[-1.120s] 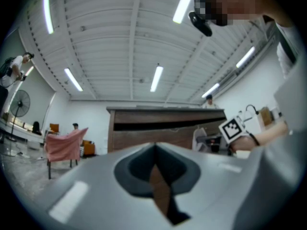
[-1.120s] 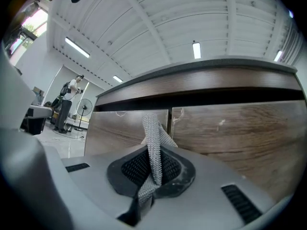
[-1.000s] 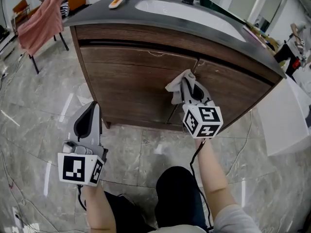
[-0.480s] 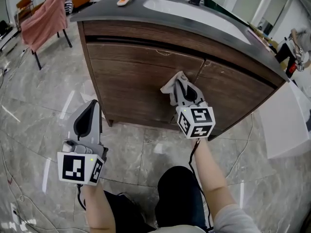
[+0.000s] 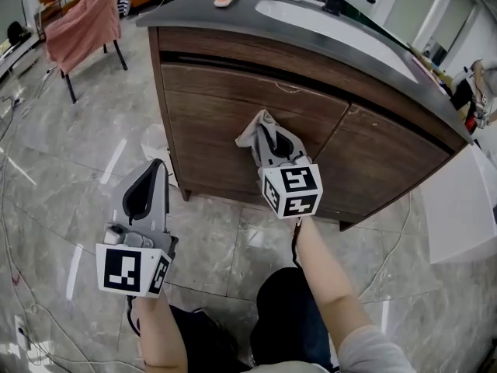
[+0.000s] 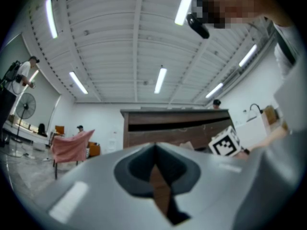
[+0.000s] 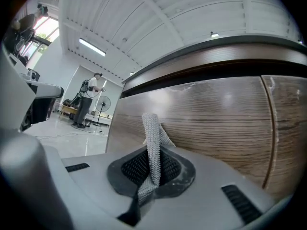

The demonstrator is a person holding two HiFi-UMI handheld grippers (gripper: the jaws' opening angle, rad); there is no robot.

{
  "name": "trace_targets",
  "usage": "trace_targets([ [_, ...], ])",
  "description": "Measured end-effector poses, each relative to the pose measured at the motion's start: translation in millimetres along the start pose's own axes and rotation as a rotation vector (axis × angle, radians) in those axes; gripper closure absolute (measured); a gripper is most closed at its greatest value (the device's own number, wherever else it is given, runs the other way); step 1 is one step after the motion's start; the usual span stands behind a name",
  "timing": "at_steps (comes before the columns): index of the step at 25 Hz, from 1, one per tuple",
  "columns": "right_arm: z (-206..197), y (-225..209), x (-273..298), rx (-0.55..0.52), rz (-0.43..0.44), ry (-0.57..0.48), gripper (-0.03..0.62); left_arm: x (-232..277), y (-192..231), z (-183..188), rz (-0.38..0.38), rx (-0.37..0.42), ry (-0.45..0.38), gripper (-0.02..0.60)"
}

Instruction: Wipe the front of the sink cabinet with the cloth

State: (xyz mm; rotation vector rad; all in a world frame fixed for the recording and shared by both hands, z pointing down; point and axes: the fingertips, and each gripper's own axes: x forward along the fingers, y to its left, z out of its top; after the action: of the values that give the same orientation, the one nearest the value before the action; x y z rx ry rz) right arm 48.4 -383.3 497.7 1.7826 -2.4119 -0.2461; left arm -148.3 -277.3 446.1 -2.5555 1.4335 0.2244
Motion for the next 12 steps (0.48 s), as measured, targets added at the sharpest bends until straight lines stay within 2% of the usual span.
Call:
trace_targets([
  [5, 4, 32, 25, 0.016, 0.05, 0.002, 0.588, -3, 10, -3, 0.012, 0.029, 0.002, 0.577],
  [12, 9, 76, 58, 0.019, 0.109, 0.006, 0.588, -12, 29, -4, 0.038, 0.004, -0.008, 0.577],
])
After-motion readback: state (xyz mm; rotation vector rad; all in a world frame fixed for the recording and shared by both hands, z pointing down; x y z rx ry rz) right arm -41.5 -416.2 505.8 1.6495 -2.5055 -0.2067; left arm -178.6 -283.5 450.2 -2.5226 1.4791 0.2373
